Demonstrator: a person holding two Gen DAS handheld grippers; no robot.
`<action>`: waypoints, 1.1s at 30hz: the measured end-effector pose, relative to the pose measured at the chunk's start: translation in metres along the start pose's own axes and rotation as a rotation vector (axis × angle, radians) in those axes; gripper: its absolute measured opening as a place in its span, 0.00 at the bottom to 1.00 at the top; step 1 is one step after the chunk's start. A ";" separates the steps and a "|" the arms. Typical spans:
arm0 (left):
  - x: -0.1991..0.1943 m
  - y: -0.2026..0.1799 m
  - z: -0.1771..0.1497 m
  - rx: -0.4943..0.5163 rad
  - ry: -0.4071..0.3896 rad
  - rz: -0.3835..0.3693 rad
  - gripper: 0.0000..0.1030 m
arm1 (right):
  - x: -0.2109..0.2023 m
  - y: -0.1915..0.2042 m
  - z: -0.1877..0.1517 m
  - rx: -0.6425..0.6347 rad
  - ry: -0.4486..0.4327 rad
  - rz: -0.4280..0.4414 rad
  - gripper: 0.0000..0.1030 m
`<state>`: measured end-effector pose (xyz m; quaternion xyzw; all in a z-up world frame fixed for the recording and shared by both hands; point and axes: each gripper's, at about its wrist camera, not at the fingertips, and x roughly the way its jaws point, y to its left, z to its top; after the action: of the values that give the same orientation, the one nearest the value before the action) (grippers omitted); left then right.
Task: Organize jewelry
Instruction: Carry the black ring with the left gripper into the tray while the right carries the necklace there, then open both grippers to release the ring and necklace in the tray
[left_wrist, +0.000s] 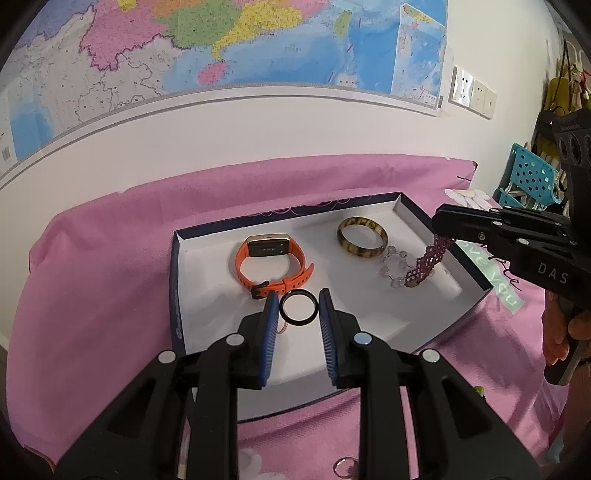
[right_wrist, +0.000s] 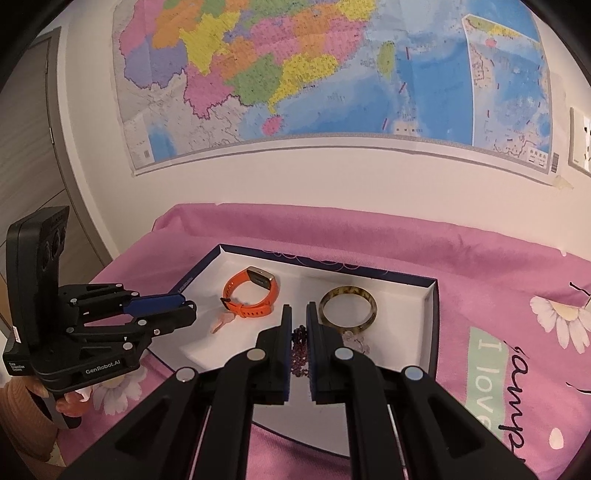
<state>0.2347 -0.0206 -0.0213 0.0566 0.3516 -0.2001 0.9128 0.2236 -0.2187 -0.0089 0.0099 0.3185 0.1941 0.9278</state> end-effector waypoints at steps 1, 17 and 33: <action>0.001 0.000 0.000 -0.001 0.003 0.001 0.22 | 0.001 0.000 0.000 0.001 0.002 0.000 0.06; 0.029 0.004 0.000 -0.024 0.079 0.004 0.22 | 0.027 -0.012 -0.001 0.028 0.056 -0.004 0.06; 0.051 0.007 -0.006 -0.041 0.155 0.009 0.22 | 0.048 -0.031 -0.013 0.067 0.122 -0.067 0.07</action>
<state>0.2680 -0.0298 -0.0603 0.0547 0.4252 -0.1836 0.8846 0.2617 -0.2313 -0.0523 0.0186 0.3811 0.1523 0.9117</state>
